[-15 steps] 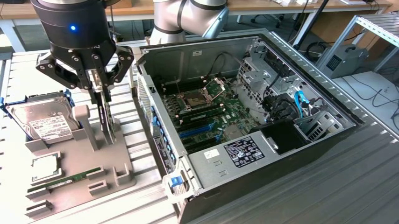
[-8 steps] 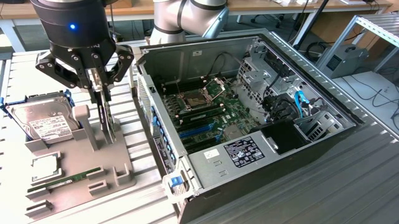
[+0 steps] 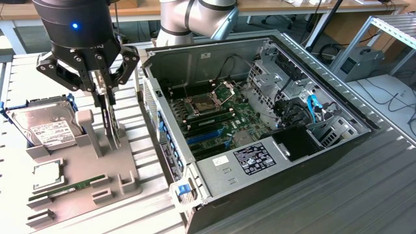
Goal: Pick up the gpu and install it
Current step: 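Pick up the gpu and move the gpu toward the slot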
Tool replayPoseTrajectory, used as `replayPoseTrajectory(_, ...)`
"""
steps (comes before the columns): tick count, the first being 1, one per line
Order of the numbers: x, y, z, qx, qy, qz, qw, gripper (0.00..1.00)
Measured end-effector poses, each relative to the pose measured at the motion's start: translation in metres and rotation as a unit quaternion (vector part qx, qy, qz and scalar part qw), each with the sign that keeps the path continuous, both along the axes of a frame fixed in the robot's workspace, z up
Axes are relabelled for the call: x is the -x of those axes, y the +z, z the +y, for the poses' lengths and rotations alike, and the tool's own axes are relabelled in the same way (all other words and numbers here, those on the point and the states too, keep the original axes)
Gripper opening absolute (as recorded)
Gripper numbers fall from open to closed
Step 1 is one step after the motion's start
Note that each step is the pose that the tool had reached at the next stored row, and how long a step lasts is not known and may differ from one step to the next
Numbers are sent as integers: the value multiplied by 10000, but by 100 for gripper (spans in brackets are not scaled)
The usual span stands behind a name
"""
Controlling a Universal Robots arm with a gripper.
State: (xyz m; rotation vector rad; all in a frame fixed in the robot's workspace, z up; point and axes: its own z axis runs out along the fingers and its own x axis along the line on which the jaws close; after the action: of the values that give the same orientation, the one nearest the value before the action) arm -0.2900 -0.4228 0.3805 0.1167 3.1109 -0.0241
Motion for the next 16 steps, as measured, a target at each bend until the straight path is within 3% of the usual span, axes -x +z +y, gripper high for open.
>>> replayPoseTrajectory(16,0,53,0,0,0,0,10000,27)
